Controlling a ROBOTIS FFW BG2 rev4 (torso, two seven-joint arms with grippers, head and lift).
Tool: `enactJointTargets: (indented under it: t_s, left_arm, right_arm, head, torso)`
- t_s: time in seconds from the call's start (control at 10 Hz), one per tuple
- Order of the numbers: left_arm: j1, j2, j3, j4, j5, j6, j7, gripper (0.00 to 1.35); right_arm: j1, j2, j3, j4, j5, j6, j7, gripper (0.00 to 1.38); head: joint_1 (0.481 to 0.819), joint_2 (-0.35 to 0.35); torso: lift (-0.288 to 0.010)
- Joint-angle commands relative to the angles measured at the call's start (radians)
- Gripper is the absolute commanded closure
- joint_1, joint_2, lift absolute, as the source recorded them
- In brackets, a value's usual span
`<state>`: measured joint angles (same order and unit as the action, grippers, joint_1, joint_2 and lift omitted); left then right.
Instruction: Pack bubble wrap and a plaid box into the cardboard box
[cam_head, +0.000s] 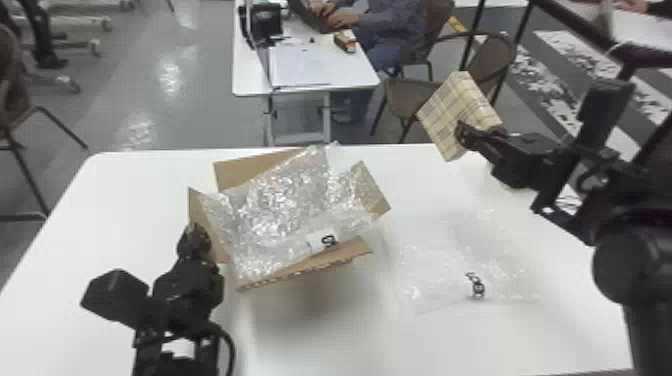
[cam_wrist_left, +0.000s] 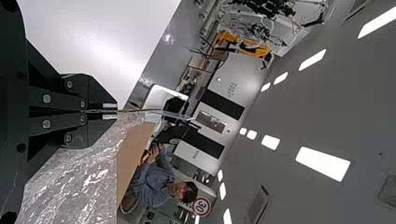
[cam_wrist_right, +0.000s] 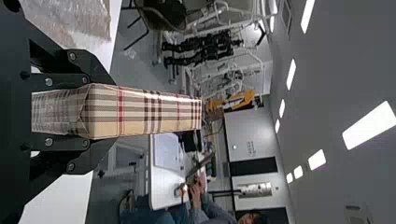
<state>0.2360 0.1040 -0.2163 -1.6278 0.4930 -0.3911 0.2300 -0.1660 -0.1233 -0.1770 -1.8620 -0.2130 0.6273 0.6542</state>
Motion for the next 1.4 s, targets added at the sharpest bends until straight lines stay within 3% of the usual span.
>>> enactJointTargets:
  t_s: [0.0, 0.2, 0.4, 1.0, 1.1, 1.3]
  left_arm:
    - [-0.003, 0.0, 0.0, 0.003, 0.001, 0.0, 0.0, 1.21]
    - [-0.004, -0.001, 0.0, 0.005, 0.003, 0.0, 0.0, 1.21]
    - [-0.007, -0.001, -0.003, 0.008, 0.003, 0.002, 0.0, 1.21]
    - [-0.014, 0.0, -0.008, 0.008, 0.009, -0.006, -0.008, 1.21]
    - [-0.014, 0.0, -0.008, 0.008, 0.01, -0.006, -0.011, 1.21]
    - [-0.014, 0.0, -0.008, 0.008, 0.012, -0.008, -0.011, 1.21]
  right_arm:
    - [-0.009, 0.011, 0.105, 0.001, -0.059, 0.006, -0.007, 0.93]
    - [-0.04, 0.017, 0.225, 0.057, -0.135, 0.006, -0.007, 0.93]
    - [-0.055, 0.033, 0.286, 0.1, -0.155, 0.006, -0.007, 0.93]
    - [-0.132, 0.042, 0.436, 0.446, -0.195, -0.047, 0.03, 0.96]
    - [-0.133, 0.045, 0.444, 0.462, -0.17, -0.069, 0.032, 0.91]
    - [-0.136, 0.047, 0.442, 0.492, -0.17, -0.112, 0.032, 0.24]
  head:
    - [0.674, 0.003]
    - [0.675, 0.103]
    - [0.681, 0.161]
    - [0.695, 0.245]
    - [0.695, 0.253]
    - [0.695, 0.256]
  torso:
    - [-0.11]
    - [-0.11]
    - [-0.11]
    - [-0.11]
    - [-0.11]
    - [-0.11]
